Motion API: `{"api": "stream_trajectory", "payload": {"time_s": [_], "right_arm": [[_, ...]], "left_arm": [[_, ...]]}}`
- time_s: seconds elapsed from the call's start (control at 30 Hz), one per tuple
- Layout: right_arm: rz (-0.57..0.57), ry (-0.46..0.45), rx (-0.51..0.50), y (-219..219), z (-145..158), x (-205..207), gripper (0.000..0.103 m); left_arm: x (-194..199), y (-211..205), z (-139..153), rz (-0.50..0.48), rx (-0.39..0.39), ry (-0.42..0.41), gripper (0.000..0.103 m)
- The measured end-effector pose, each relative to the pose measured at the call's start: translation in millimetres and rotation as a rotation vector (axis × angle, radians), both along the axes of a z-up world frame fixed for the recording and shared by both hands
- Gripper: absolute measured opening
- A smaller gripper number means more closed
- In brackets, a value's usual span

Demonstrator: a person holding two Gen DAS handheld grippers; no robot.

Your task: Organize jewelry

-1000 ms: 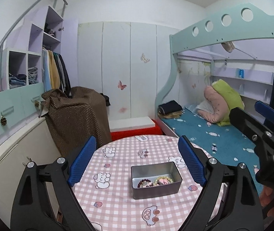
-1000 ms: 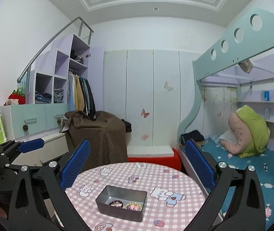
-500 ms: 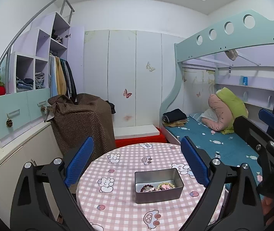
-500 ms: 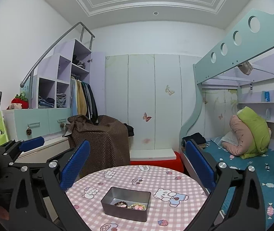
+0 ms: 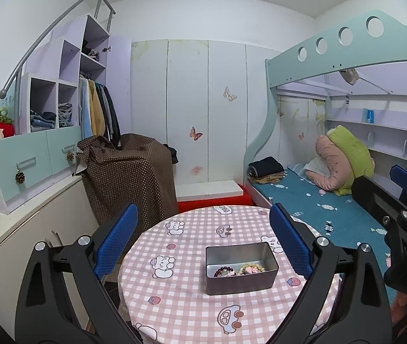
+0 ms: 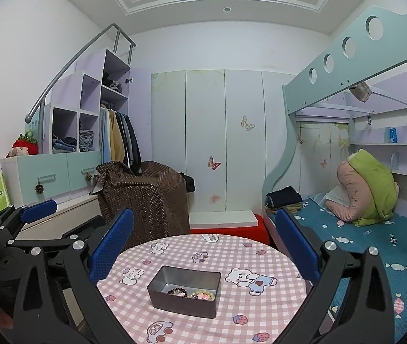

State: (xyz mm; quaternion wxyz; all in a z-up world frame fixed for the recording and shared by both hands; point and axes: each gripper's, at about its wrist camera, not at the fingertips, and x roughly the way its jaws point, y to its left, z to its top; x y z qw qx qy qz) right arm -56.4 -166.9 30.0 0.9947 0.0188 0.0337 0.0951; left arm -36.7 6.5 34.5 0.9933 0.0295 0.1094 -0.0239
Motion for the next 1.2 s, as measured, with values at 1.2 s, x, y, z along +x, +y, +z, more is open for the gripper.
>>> {"api": "stream_trajectory", "payload": {"time_s": [1.2], "right_arm": [[-0.010, 0.039, 0.025, -3.5, -4.6, 4.2, 0.096]], "left_arm": [[1.2, -2.2, -4.3, -0.011, 0.001, 0.027, 0.095]]}}
